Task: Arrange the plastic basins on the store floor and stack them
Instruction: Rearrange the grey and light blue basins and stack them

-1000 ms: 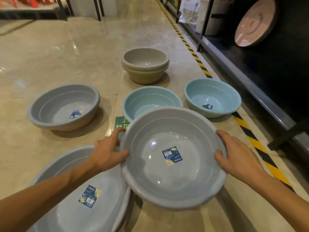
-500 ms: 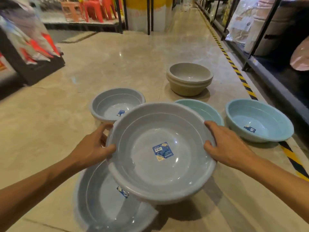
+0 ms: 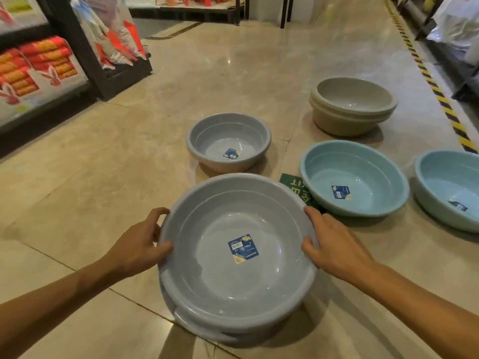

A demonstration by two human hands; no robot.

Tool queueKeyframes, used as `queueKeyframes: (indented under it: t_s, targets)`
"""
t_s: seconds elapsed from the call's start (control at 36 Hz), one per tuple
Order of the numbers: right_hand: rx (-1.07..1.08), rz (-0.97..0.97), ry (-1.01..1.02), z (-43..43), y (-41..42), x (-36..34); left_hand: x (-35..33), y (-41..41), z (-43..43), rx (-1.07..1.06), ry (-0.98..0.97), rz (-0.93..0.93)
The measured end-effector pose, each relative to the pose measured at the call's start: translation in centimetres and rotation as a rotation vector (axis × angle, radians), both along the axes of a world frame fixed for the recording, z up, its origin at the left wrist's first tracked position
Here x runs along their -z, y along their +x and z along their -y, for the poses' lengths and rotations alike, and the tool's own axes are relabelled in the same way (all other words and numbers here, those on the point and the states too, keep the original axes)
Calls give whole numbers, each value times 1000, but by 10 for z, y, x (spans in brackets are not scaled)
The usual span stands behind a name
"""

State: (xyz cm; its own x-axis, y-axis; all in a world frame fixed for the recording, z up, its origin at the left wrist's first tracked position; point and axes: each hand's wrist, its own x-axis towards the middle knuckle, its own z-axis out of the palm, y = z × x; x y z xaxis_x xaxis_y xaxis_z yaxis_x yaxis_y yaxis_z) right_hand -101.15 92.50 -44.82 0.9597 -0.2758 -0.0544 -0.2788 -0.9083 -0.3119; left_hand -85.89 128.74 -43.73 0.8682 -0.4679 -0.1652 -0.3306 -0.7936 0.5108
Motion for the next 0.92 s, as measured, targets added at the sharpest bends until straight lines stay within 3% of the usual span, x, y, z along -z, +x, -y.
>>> queueKeyframes:
  t_s: [0.28, 0.44, 0.69, 0.83, 0.92]
  targets:
    - [-6, -117, 58, -24, -2, 41, 32, -11, -9, -14, 99, -107]
    - [-41, -156, 76, -29, -7, 58, 41, -8, -12, 3, 286, 30]
    - [-51, -159, 106, -19, -4, 54, 43, 6, 4, -49, 409, 54]
    - [-83, -213, -70, 16, 27, 9, 9, 59, 53, 176, 515, 185]
    - [-69, -282, -174, 37, 52, -28, -24, 93, 102, 288, 478, 229]
